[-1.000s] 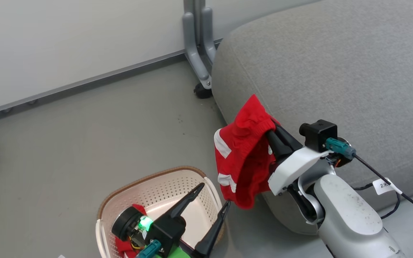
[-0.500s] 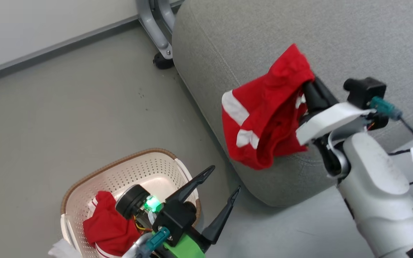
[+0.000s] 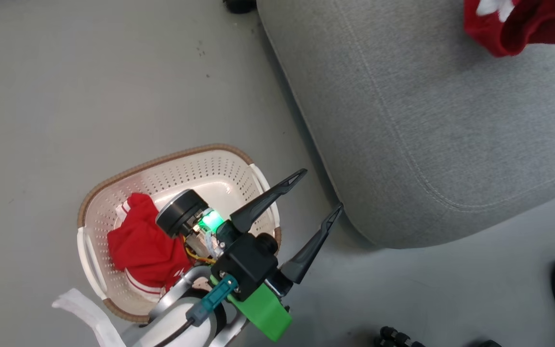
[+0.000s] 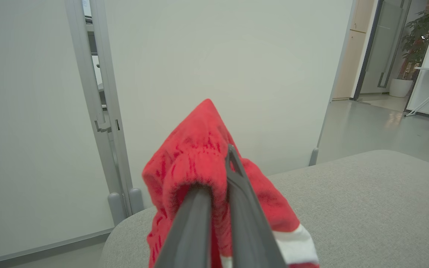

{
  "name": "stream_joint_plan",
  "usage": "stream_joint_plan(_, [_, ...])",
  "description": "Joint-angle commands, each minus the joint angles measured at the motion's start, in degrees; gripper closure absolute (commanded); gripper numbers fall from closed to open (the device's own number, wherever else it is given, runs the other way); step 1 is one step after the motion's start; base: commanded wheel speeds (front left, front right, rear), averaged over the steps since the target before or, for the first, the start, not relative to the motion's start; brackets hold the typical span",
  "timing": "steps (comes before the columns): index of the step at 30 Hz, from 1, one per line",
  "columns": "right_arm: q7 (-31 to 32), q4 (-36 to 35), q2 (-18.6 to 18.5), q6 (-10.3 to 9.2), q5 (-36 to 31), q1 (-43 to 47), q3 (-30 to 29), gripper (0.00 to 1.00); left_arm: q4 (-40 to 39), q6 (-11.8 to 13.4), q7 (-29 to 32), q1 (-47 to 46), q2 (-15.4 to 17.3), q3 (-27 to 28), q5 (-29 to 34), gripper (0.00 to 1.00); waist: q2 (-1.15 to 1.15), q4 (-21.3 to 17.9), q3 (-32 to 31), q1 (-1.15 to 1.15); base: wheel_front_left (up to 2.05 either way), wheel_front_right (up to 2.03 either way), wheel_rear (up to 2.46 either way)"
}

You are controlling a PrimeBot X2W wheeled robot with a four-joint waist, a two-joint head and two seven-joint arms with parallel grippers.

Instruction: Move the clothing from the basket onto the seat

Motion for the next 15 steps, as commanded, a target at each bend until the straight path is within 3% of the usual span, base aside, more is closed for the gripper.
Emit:
stream_joint_plan(1, [-0.2,1.7,-1.2,0.00,-0.6,-1.5,-1.1,1.00,0.0,-0.4,-0.4,-1.9,-0.2,-0.2,0.8,0.00,0.00,5.6,6.1,-0.01,0.00,0.00,0.00])
stream_joint_plan(8, [-0.4,12.9,-4.4,0.00,-2.6,-3.1,-6.8,0.98,1.0,-0.7,-2.1,-5.5,-0.9,-0.5,1.5,0.00,0.00,9.5,10.5,-0.01,0.00,0.00,0.00])
stream_joint_plan(9, [-0.5,13.8,-4.3,0.00,-2.9,-2.8,-7.1,0.62,1.2,-0.7,-2.3,-5.7,-0.9,-0.4,1.5,0.00,0.00,9.6,10.7,-0.01,0.00,0.00,0.00])
stream_joint_plan(10, [-0.5,15.3,-3.9,0.00,-3.2,-1.9,-7.6,0.10,1.6,-0.6,-2.6,-5.9,-0.8,-0.3,1.4,0.00,0.00,9.8,10.9,-0.01,0.00,0.00,0.00])
stream_joint_plan(11, [-0.4,16.0,-3.7,-0.01,-3.5,-1.3,-7.8,0.00,1.8,-0.6,-2.9,-5.9,-0.8,-0.3,1.4,0.00,0.00,9.9,10.9,-0.01,0.00,0.00,0.00])
stream_joint_plan(15, [-0.5,15.4,-2.6,-0.01,-4.3,2.1,-10.4,0.00,2.5,-0.2,-3.9,-5.8,-0.9,-0.2,1.1,0.00,0.00,10.1,10.7,-0.01,0.00,0.00,0.00])
